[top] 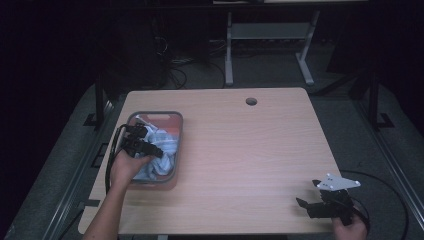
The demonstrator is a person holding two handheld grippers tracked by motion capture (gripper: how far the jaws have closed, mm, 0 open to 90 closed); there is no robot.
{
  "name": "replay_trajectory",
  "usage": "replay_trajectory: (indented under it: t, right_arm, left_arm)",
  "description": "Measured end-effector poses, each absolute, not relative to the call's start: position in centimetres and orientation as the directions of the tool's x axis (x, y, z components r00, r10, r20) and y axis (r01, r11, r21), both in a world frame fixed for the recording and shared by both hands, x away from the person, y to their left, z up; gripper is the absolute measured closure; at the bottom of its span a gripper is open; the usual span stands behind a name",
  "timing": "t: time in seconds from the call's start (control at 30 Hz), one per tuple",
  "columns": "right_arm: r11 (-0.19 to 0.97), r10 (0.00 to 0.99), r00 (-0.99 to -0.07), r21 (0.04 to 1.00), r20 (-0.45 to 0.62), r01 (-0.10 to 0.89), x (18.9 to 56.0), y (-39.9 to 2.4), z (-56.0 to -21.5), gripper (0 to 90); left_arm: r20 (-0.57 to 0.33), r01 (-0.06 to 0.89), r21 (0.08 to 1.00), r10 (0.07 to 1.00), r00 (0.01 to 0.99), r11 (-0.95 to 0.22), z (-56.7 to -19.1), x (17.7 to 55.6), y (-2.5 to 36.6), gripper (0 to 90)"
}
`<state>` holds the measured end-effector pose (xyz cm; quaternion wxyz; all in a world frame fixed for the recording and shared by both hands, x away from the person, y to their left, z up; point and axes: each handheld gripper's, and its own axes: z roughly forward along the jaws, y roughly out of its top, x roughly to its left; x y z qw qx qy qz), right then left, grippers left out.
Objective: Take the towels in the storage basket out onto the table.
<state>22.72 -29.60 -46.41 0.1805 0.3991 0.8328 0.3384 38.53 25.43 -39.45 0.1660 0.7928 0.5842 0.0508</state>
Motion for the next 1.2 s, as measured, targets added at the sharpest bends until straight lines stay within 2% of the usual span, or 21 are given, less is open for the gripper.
replay_trajectory:
  t: [0.13, 0.4, 0.53, 1.07, 1.2]
  right_arm:
    - [0.452, 0.786, -0.617, 0.713, -0.035, 0.536, 22.7, -29.6, -46.4, 13.7]
    - [0.454, 0.784, -0.62, 0.712, -0.034, 0.536, 22.7, -29.4, -46.4, 13.7]
    - [0.453, 0.783, -0.621, 0.713, -0.031, 0.535, 22.6, -29.3, -46.3, 13.7]
    - [0.451, 0.785, -0.618, 0.718, -0.037, 0.53, 22.7, -29.4, -46.3, 13.7]
    - [0.441, 0.789, -0.613, 0.724, -0.032, 0.53, 22.7, -29.5, -46.3, 13.7]
  left_arm:
    - [-0.069, 0.917, 0.258, 0.941, 0.331, -0.303, -40.5, 39.0, 24.8, 33.5]
    - [-0.03, 0.915, 0.228, 0.937, 0.349, -0.334, -41.0, 39.3, 24.4, 49.8]
    - [-0.001, 0.907, 0.222, 0.93, 0.367, -0.357, -41.1, 39.3, 24.2, 55.1]
    - [-0.042, 0.913, 0.238, 0.936, 0.35, -0.331, -41.0, 39.3, 24.7, 61.6]
    - [-0.083, 0.914, 0.267, 0.938, 0.337, -0.305, -40.7, 38.9, 25.3, 64.5]
